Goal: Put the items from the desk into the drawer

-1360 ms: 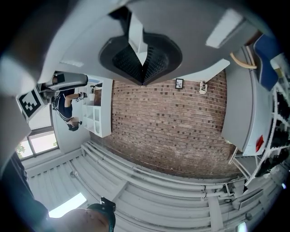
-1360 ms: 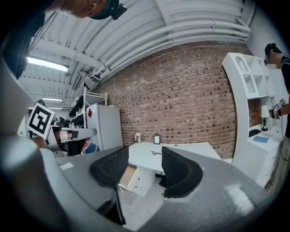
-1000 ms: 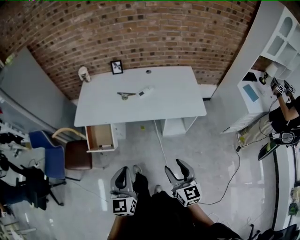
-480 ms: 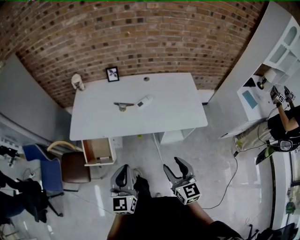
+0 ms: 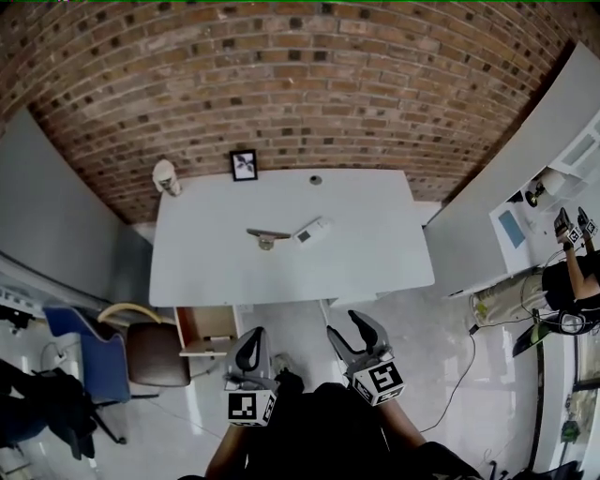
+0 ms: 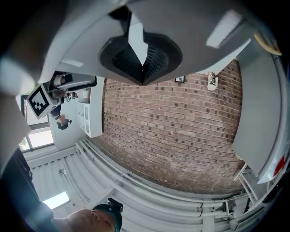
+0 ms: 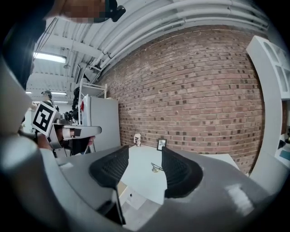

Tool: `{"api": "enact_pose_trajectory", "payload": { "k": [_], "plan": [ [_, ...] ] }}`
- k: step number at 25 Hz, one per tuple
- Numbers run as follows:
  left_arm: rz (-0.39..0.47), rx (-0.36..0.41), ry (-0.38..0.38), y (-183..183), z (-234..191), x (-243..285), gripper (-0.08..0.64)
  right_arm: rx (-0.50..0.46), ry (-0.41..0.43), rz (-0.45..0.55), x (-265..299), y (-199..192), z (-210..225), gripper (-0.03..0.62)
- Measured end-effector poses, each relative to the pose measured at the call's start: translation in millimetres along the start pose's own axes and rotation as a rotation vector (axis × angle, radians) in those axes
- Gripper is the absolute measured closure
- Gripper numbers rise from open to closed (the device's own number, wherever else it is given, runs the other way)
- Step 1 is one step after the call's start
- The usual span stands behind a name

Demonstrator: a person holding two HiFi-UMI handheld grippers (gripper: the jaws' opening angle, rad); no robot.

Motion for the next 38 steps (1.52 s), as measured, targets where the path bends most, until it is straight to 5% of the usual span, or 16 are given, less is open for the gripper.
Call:
{"api": "enact_pose_trajectory", "payload": {
  "k": [16, 38],
  "plan": [
    [-0.02, -0.015, 0.028, -9, -45, 88, 0.54, -0.103, 0.128, -0.155, 118, -13, 71, 0.36],
    [-0.086, -0.053, 0.158, -39, -58, 262, 0.54, -0.555, 0.707, -0.76, 267, -174, 199, 0.331]
  ]
}}
Point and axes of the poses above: the fingertips, and each gripper's own axes: x forward along the fingers, z to its right, y out of its top, the point moved 2 cm from there along -x, backward along the fingers, and after that the axes turned 8 degrees about z, right-handed, at the moved point
